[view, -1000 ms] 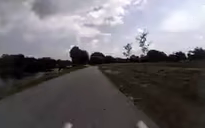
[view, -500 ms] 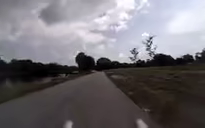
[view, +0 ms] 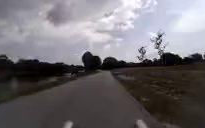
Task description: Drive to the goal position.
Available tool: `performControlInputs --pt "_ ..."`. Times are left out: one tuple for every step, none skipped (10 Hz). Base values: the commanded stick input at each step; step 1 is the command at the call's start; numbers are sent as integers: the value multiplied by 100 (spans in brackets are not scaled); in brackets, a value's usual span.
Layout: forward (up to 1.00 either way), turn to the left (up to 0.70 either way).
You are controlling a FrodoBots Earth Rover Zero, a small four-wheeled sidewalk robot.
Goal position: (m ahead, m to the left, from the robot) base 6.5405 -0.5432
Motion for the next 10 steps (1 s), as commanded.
performControlInputs --pt "81 0" --pt "81 0" --pt "81 0" --pt "81 0" --pt "81 0" --pt "82 0" --pt "83 0" --pt "84 0" --pt "85 0" --pt "85 0"
